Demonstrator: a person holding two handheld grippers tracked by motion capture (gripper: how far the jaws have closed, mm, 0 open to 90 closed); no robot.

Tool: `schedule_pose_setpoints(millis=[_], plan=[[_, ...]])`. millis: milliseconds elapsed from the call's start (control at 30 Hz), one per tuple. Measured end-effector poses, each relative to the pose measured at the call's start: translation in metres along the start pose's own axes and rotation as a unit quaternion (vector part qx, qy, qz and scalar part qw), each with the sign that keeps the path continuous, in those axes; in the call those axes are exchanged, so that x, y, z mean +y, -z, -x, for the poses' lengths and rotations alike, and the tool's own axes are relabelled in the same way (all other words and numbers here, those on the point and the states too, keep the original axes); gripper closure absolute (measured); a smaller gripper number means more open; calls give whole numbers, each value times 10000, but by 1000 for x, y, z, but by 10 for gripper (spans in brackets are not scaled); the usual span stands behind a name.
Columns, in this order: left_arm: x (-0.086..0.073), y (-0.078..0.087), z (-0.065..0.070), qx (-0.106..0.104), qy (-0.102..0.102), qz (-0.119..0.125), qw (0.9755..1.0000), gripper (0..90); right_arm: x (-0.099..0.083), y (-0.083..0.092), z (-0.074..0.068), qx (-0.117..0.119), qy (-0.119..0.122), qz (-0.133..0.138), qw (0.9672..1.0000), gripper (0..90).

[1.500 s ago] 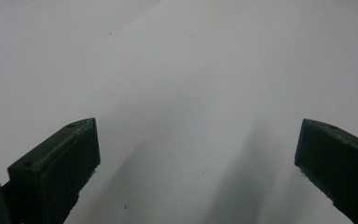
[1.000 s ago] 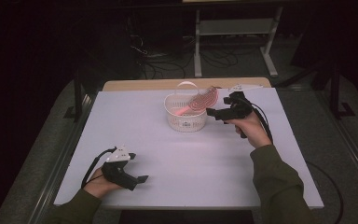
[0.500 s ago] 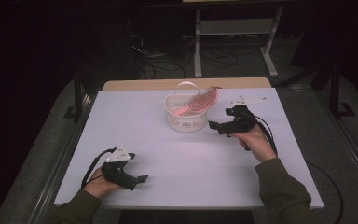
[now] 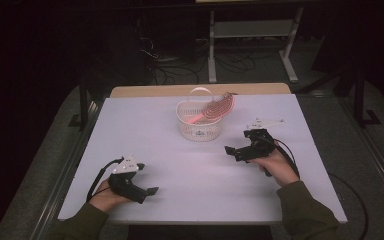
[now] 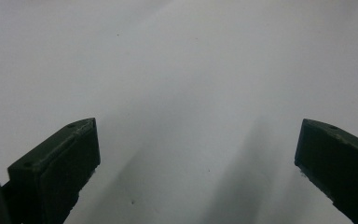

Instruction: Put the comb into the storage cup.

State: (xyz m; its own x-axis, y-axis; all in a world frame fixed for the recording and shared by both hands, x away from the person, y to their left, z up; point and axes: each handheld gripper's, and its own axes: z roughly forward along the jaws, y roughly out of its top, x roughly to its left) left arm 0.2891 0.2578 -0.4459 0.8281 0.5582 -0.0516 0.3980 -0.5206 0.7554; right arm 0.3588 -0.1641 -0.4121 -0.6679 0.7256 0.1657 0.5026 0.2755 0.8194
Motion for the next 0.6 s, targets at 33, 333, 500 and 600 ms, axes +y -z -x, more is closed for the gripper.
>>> schedule_pose_setpoints(millis=[33, 333, 500, 600], plan=[[0, 0, 0, -7, 2, 4, 10000, 0, -2, 1, 0, -2, 5, -23, 10000, 0], [1, 0, 1, -19, -5, 29, 10000, 0, -22, 11, -8, -26, -22, -56, 10000, 0], [1, 0, 0, -20, 14, 39, 10000, 0, -33, 16, -15, -42, 29, -120, 9999, 0], [1, 0, 0, -19, 24, 47, 10000, 0, -39, 19, -18, -32, 56, -197, 9998, 0]])
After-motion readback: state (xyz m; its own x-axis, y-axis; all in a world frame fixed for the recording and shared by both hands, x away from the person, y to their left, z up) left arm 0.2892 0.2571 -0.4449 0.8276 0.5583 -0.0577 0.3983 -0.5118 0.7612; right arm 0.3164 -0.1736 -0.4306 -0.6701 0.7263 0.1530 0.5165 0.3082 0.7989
